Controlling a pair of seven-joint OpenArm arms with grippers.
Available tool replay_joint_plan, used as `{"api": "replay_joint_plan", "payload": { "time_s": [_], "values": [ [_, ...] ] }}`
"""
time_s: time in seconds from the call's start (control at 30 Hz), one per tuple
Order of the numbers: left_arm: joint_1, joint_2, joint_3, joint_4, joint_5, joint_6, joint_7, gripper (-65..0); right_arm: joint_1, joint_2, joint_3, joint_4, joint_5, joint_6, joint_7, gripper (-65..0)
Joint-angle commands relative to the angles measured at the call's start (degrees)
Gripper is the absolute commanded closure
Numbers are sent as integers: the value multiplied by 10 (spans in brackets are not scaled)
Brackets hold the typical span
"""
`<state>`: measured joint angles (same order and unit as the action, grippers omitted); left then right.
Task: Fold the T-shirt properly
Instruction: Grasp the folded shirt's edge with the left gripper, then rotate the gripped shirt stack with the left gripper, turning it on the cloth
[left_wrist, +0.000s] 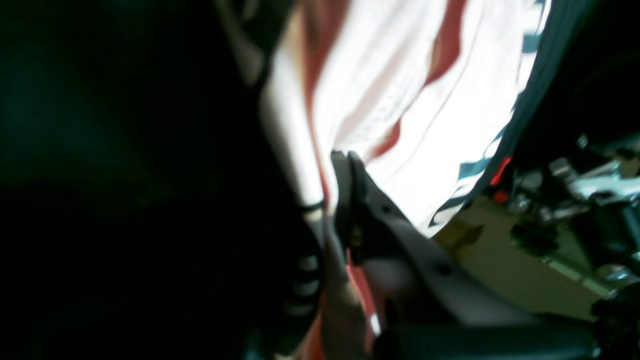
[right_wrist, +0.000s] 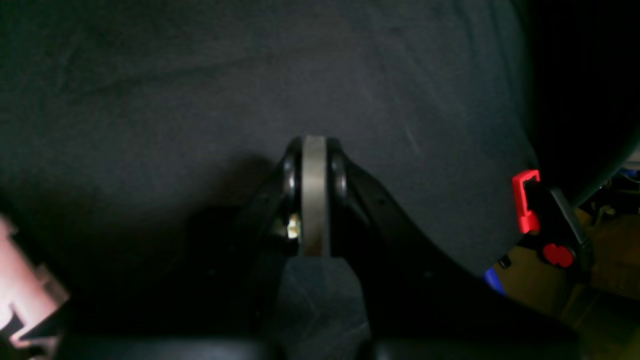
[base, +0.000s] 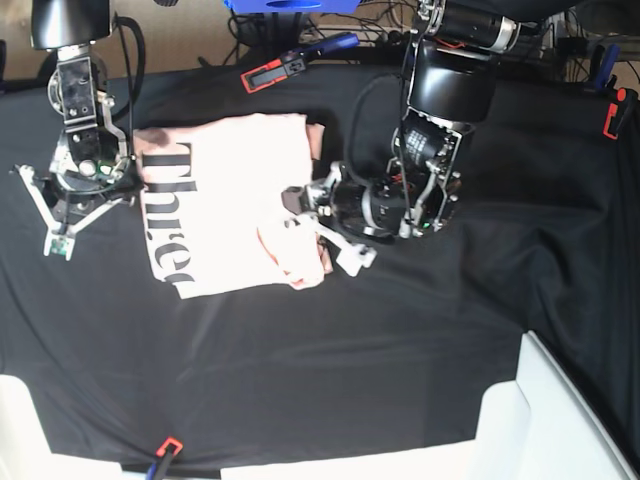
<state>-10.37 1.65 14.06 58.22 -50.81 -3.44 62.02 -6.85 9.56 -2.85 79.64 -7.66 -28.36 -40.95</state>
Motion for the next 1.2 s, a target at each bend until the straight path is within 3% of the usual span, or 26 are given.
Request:
{"api": "replay_joint_plan", "payload": {
  "time_s": [0.0, 0.33, 0.73, 0.97, 1.17],
  "values": [
    [-10, 4, 7, 7, -12, -6, 5, 0, 7, 6, 4, 9, -7, -5, 12, -12],
    [-10, 2, 16, 7, -13, -5, 4, 0, 7, 6, 4, 9, -7, -5, 12, -12],
    [-61, -73, 23, 7, -11, -5, 8, 0, 7, 6, 4, 9, -7, -5, 12, -12],
    [-151, -75, 164, -7, 114, -5, 9, 0, 7, 7, 4, 11, -7, -5, 12, -12],
    [-233, -36, 212, -117, 194, -7, 4, 0, 7, 9, 4, 11, -7, -5, 11, -12]
  ]
}}
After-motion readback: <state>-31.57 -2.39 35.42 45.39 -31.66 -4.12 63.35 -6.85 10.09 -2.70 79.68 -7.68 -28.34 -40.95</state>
